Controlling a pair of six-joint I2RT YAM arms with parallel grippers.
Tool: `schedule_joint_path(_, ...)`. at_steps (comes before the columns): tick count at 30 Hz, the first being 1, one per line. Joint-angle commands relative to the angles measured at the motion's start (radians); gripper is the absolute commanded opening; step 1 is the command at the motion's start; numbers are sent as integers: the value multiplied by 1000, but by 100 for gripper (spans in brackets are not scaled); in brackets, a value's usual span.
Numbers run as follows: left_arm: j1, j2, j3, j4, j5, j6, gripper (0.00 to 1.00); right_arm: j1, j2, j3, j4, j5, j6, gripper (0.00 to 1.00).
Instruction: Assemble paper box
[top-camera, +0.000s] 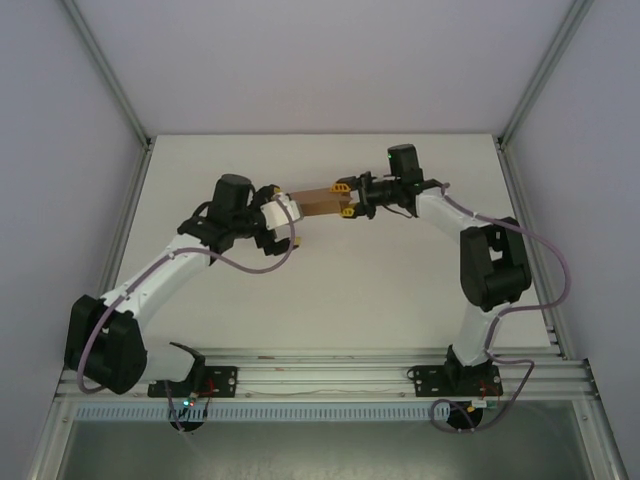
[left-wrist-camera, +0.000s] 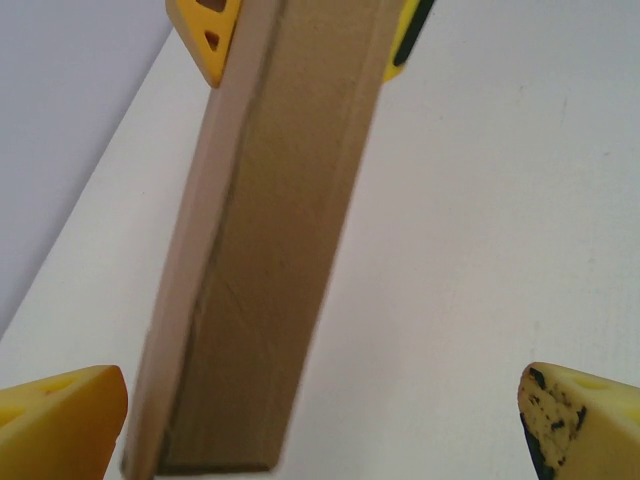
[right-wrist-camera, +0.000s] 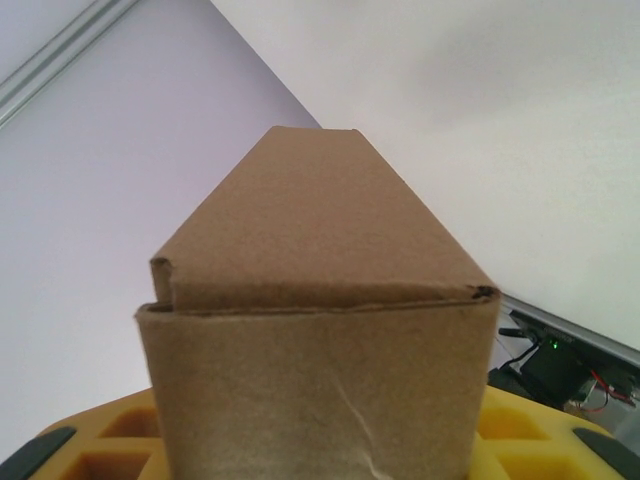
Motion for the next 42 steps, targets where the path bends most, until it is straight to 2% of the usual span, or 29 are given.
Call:
schedule_joint_path(1, -8, 21, 38, -39, -32, 65, 100, 17, -27, -9, 1, -43, 21, 33)
schedule_joint_path(4, -19, 41, 35, 5, -34, 57, 100, 26, -20, -4, -6, -45, 25, 33)
schedule_joint_path(8, -33, 82, 69, -27, -71, 65, 100, 35, -22, 15, 3, -60, 37, 33)
schedule_joint_path(11, -33, 97, 80, -15, -128, 49, 95, 36, -29, 2, -6, -65, 30, 33)
schedule_joint_path(13, -33, 98, 85, -50, -124, 69, 92, 36, -32, -17, -8, -66, 32, 34)
schedule_joint_path(16, -34, 93, 69, -21, -142, 64, 85, 36, -38, -40, -3, -69, 37, 35)
schedule_joint_path(21, -33, 107, 64, 52, -230, 25, 63, 39, -63, -52, 6, -67, 40, 35)
schedule_joint_path(25, -33, 123, 89, 36, -232, 19, 54, 40, -65, -50, 5, -68, 40, 36)
schedule_joint_path(30, -33, 118, 99, 33, -209, 9, 45, 39, -65, -54, -6, -67, 22, 54)
schedule_joint_path(33, -33, 114, 100, 17, -203, 9, 42, 13, -83, -69, -4, -9, -5, 70)
schedule_joint_path(35, -33, 124, 104, 8, -218, -21, 39, -19, -107, -100, -5, 50, -33, 72)
schedule_joint_path(38, -32, 155, 115, -69, -212, -24, 38, -99, -158, -144, -85, 172, -189, 84)
schedule_joint_path(40, -32, 189, 143, -139, -195, -31, 37, -154, -214, -155, -189, 341, -368, 100)
schedule_joint_path(42, -31, 229, 188, -222, -166, -36, 37, -179, -275, -124, -286, 527, -651, 100)
